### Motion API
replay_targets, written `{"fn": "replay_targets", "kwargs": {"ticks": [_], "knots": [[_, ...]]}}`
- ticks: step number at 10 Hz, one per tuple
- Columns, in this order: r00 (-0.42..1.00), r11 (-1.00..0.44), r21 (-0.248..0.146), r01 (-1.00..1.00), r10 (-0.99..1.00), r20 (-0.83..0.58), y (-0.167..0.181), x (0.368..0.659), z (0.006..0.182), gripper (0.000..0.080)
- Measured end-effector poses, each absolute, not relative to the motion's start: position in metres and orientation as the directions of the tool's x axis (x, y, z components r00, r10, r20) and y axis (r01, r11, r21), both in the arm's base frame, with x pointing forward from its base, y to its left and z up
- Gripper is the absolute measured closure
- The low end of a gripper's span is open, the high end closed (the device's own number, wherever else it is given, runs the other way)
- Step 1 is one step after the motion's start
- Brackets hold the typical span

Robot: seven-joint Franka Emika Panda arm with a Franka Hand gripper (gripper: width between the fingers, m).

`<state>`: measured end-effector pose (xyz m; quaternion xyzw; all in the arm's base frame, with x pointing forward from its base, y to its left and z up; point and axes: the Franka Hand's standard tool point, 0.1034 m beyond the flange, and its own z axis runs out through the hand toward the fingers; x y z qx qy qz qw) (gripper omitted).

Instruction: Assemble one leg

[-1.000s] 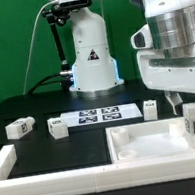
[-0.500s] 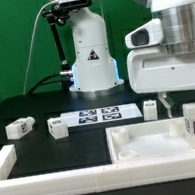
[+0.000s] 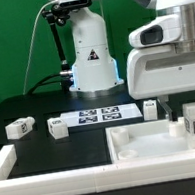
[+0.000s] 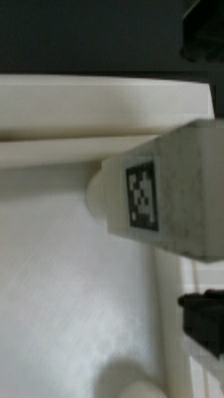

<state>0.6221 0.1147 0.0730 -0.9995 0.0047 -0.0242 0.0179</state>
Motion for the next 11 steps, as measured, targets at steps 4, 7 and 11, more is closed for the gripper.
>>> {"fn": "replay_targets", "kwargs": {"ticks": [4, 7, 11], "knots": [[0.999, -0.999, -0.035, 0.013, 0.011, 0.046, 0.1106, 0.6225, 0.0729, 0.0285], [0.999, -0.999, -0.037, -0.019, -0.021, 0.045, 0.1105, 0.6226, 0.0730, 0.0509], [0.942, -0.940, -0.087, -0.331, -0.335, 0.036, 0.1063, 0.6210, 0.0724, 0.0509]]}}
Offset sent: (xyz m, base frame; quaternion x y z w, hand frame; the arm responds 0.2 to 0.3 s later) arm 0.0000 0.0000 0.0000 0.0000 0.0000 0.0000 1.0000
